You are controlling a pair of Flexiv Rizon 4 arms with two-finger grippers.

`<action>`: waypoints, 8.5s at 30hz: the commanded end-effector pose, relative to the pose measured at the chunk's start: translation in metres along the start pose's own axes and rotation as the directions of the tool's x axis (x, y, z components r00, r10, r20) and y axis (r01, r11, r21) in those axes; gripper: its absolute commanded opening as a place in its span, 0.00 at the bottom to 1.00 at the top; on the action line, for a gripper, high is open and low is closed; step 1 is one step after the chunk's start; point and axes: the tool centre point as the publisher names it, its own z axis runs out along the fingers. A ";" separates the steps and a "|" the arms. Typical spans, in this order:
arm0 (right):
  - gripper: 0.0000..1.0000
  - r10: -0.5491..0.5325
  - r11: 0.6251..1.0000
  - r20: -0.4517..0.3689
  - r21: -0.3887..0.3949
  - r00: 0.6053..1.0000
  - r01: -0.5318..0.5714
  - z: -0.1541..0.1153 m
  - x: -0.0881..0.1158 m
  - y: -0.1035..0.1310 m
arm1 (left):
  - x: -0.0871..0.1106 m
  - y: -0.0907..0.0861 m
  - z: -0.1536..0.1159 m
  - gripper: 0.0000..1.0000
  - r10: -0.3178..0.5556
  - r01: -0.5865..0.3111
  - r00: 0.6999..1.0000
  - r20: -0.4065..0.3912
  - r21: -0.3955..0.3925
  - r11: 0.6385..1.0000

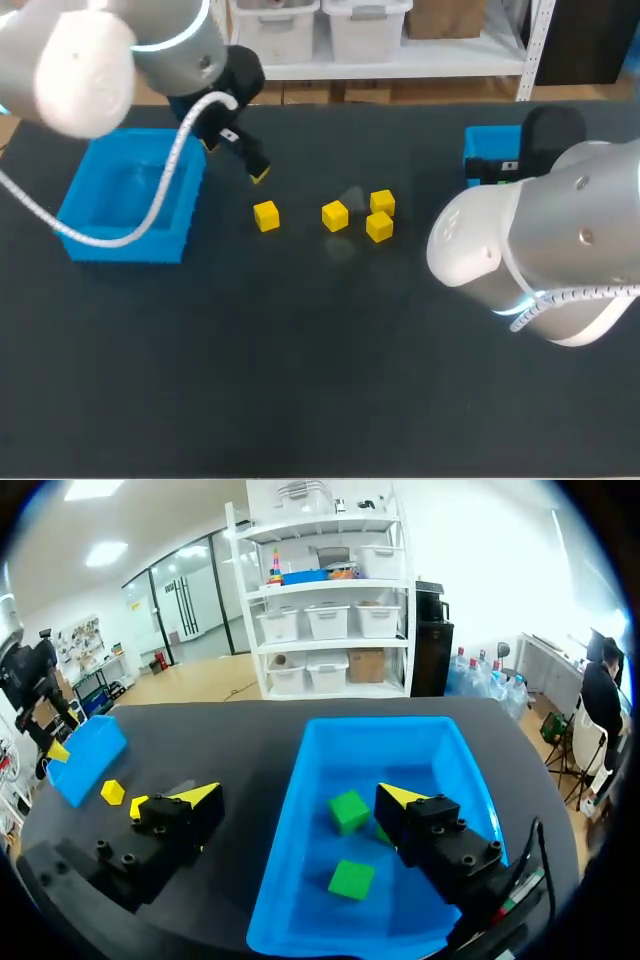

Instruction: Put the green cubes in the right bin and the yellow cubes in the left bin.

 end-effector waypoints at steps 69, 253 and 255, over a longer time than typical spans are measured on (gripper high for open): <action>1.00 0.000 1.000 0.000 -0.004 1.000 0.000 -0.001 0.000 -0.001 | 0.015 0.014 0.009 0.00 -0.018 0.013 0.996 -0.088 -0.056 0.998; 1.00 0.000 1.000 0.000 -0.004 1.000 0.000 -0.001 0.000 -0.001 | -0.123 -0.131 0.086 1.00 0.175 -0.206 0.960 0.220 0.124 0.971; 1.00 0.000 1.000 0.000 -0.004 1.000 0.000 -0.001 0.000 -0.001 | -0.126 -0.134 0.086 1.00 0.186 -0.217 0.957 0.223 0.125 0.968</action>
